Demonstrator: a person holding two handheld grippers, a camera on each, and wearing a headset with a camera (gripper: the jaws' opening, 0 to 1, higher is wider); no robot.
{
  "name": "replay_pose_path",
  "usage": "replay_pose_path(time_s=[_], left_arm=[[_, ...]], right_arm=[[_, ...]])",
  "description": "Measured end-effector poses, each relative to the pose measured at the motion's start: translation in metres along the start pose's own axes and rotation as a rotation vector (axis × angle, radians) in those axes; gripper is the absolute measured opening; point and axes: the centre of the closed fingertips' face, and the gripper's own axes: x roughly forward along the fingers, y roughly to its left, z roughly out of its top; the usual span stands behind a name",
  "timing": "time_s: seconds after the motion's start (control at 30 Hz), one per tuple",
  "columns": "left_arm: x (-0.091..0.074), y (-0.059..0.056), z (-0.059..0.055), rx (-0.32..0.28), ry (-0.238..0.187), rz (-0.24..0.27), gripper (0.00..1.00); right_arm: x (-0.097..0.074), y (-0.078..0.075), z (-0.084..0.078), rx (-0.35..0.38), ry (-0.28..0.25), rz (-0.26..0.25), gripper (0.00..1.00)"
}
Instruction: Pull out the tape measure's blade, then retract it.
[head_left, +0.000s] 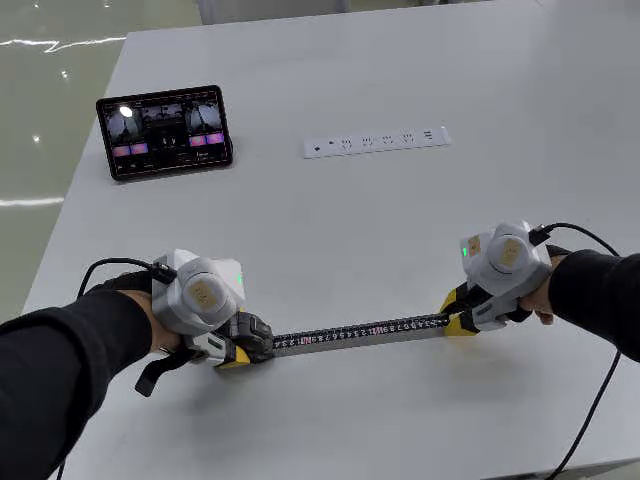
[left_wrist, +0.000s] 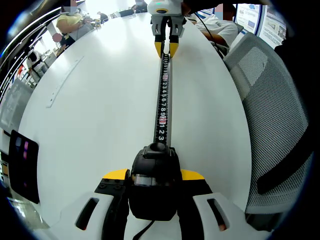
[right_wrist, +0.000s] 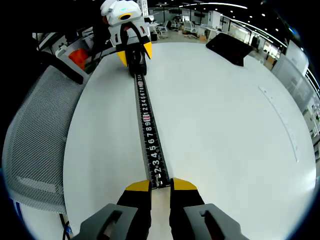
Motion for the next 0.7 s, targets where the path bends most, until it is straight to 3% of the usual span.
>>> replay_pose_path(time_s=[0.37, 0.47, 0.6, 0.7], left_arm=[[0.0007, -0.0004, 0.0015, 0.008, -0.012, 0.001, 0.32], [0.0002, -0.0001, 0.0018, 0.002, -0.032, 0.002, 0.32], [0.0004, -0.0008, 0.0033, 0.016, -0.031, 0.0, 0.32], [0.0006, 0.0, 0.0035, 0.014, -0.026, 0.001, 0.33]], right_arm=[[0.0005, -0.0031, -0.0016, 0.027, 0.003, 0.005, 0.1], [0.0016, -0.0028, -0.0011, 0.015, 0.025, 0.008, 0.1], [0.0017, -0.0009, -0.002, -0.065, 0.067, 0.019, 0.11], [0.0021, 0.0009, -0.0015, -0.081, 0.089, 0.021, 0.11]])
